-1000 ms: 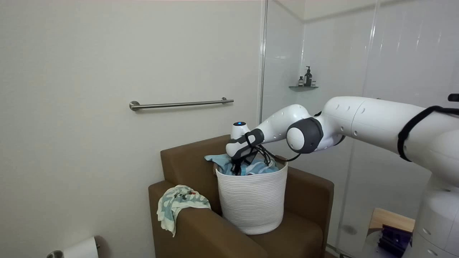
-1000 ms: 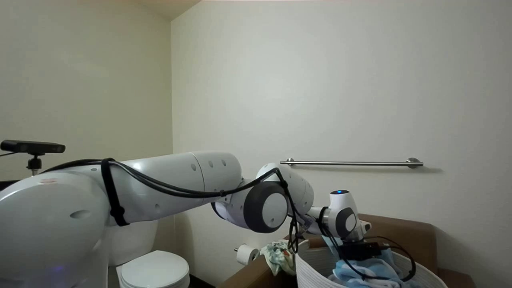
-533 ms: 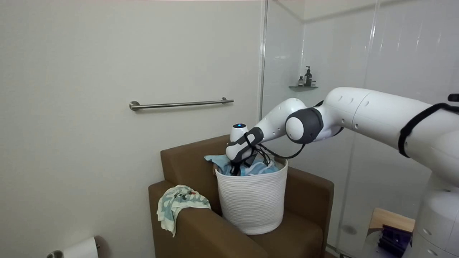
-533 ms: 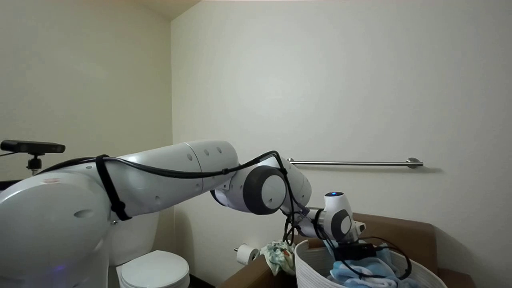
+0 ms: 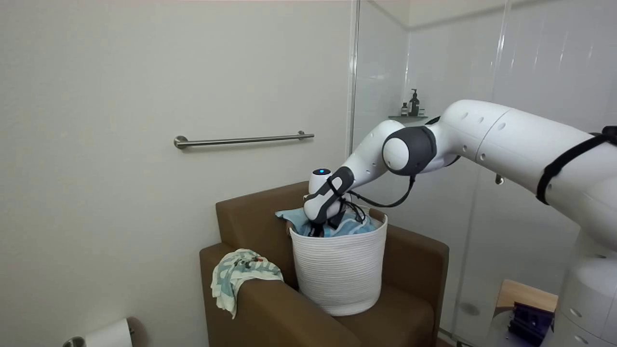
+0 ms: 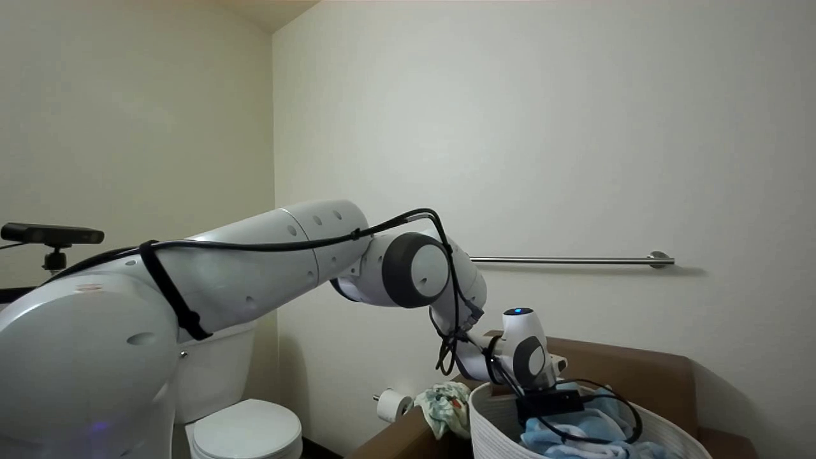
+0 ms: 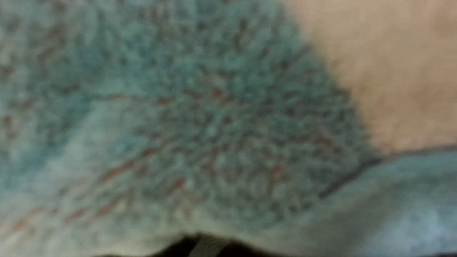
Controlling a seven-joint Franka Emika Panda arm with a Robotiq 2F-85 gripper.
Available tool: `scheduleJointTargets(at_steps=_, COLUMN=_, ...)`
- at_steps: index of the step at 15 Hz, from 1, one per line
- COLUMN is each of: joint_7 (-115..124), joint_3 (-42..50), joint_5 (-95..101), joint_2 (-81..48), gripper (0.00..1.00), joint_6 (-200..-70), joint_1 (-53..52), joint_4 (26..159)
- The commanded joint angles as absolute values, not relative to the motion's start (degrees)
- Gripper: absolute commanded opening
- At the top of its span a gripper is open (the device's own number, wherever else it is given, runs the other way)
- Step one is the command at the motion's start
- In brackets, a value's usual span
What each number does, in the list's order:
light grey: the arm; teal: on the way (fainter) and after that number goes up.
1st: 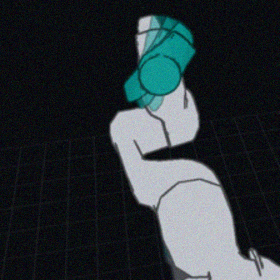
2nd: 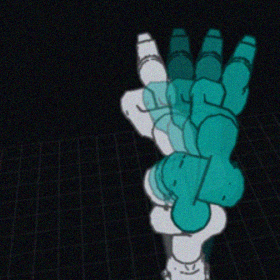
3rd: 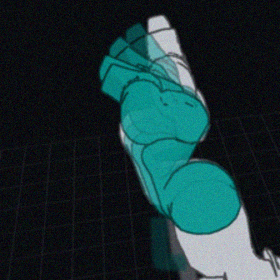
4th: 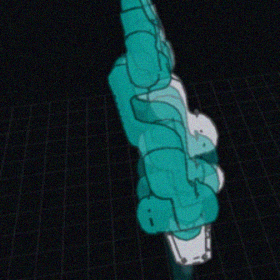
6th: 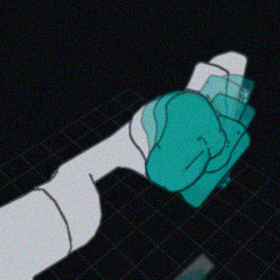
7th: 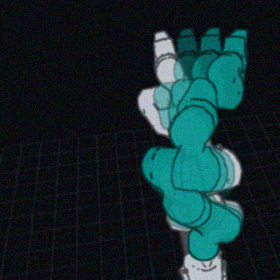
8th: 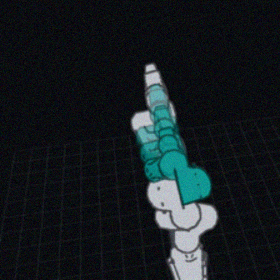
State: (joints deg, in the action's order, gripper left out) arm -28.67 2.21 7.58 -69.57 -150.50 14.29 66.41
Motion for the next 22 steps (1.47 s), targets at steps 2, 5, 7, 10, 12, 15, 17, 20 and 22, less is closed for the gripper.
scheduleJointTargets(at_steps=2, joint_7=-28.3, joint_3=1.6, joint_5=8.5, joint_2=-69.2, gripper=0.41, joint_6=-150.4, joint_1=14.6, joint_4=67.1)
scheduleJointTargets(at_steps=5, joint_7=-28.2, joint_3=1.6, joint_5=8.5, joint_2=-69.0, gripper=0.41, joint_6=-150.5, joint_1=14.6, joint_4=67.4)
scheduleJointTargets(at_steps=7, joint_7=-28.2, joint_3=1.6, joint_5=8.5, joint_2=-69.0, gripper=0.41, joint_6=-150.5, joint_1=14.6, joint_4=67.4)
scheduleJointTargets(at_steps=10, joint_7=-28.2, joint_3=1.6, joint_5=8.5, joint_2=-69.0, gripper=0.41, joint_6=-150.5, joint_1=14.6, joint_4=67.4)
scheduleJointTargets(at_steps=12, joint_7=-28.2, joint_3=1.6, joint_5=8.5, joint_2=-69.0, gripper=0.41, joint_6=-150.5, joint_1=14.6, joint_4=67.4)
scheduleJointTargets(at_steps=15, joint_7=-28.2, joint_3=1.6, joint_5=8.5, joint_2=-69.0, gripper=0.41, joint_6=-150.5, joint_1=14.6, joint_4=67.4)
scheduleJointTargets(at_steps=17, joint_7=-28.2, joint_3=1.6, joint_5=8.5, joint_2=-69.0, gripper=0.41, joint_6=-150.5, joint_1=14.6, joint_4=67.4)
scheduleJointTargets(at_steps=20, joint_7=-27.6, joint_3=2.0, joint_5=8.6, joint_2=-69.1, gripper=0.66, joint_6=-150.5, joint_1=14.3, joint_4=67.1)
scheduleJointTargets(at_steps=22, joint_7=-27.2, joint_3=2.1, joint_5=8.5, joint_2=-69.4, gripper=0.73, joint_6=-150.4, joint_1=14.0, joint_4=65.9)
